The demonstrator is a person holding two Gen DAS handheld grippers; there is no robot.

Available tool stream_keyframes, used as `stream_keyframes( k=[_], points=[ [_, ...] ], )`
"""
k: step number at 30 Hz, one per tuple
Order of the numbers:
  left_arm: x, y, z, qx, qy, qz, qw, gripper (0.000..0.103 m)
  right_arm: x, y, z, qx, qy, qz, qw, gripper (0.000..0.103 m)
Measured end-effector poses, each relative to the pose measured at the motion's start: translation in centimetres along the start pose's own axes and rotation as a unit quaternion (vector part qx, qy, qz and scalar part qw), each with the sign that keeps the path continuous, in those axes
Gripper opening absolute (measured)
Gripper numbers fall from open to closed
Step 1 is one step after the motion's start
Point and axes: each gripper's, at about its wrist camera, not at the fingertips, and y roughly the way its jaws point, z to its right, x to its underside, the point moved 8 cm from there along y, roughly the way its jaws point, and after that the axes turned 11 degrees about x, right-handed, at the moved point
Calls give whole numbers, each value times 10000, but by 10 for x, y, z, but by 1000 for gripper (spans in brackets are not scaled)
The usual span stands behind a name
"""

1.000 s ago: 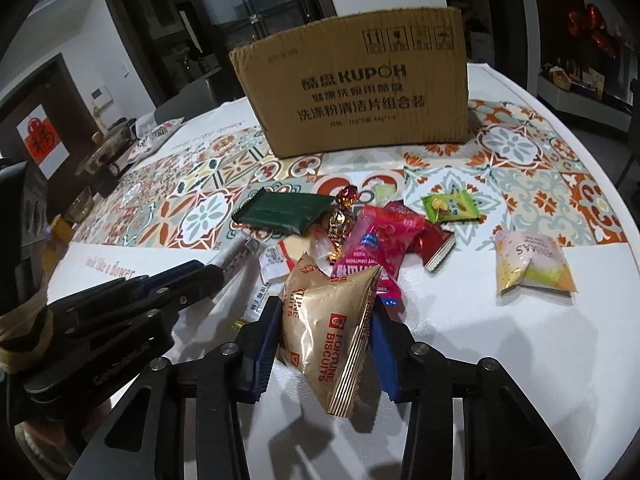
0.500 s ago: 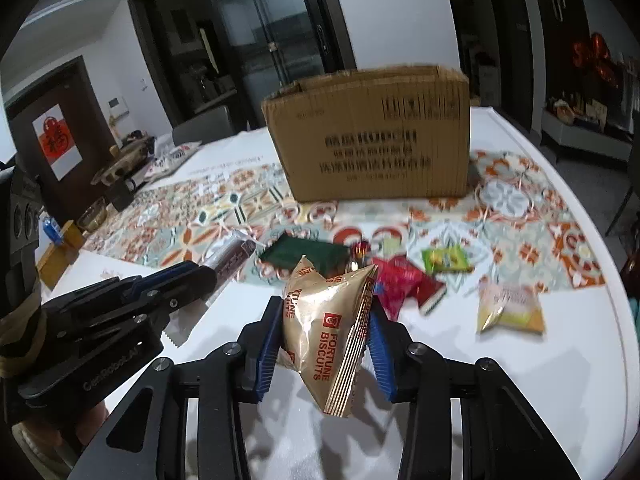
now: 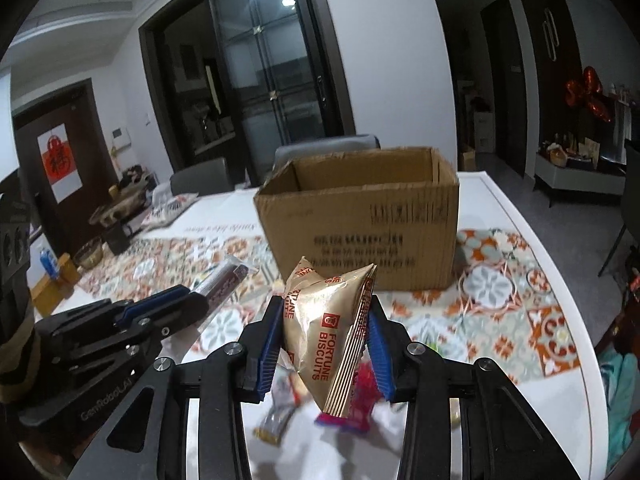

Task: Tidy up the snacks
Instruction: 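Carry both snacks over the cardboard box and open both tools to drop them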

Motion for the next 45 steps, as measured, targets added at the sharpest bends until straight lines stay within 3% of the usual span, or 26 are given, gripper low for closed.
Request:
stream_keyframes(
  k=[12, 18, 28, 36, 37, 39, 40, 41, 42, 45],
  points=[
    [-76, 28, -10, 104, 226, 246, 9994, 16, -80, 22, 12, 170, 25, 526, 9985, 41],
    [-112, 42, -17, 234, 246, 293, 9990, 16, -115, 37, 18, 185, -3, 583, 9981, 41],
    [-149, 91, -32, 420, 132, -70, 9990, 16, -149, 81, 24, 225, -261, 210, 9992, 41],
    [-148, 134, -48, 396, -172, -474, 9979, 17, -152, 115, 36, 495, -439, 1, 9978, 41],
    [-147, 137, -49, 378, -192, -511, 9978, 18, -151, 121, 37, 528, -468, -50, 9975, 41],
    [-145, 141, -53, 301, -189, -585, 9977, 40, -148, 126, 39, 560, -506, -116, 9971, 44],
    [-145, 138, -55, 230, -162, -540, 9981, 43, -147, 129, 41, 659, -543, -125, 9963, 49],
    [-143, 133, -57, 191, -135, -504, 9985, 46, -145, 128, 44, 805, -558, -115, 9951, 64],
    [-142, 128, -57, 103, -82, -458, 9989, 49, -144, 126, 45, 920, -559, -59, 9942, 71],
    [-138, 113, -56, 29, -83, -356, 9993, 56, -137, 117, 44, 944, -620, 6, 9936, 71]
  ],
)
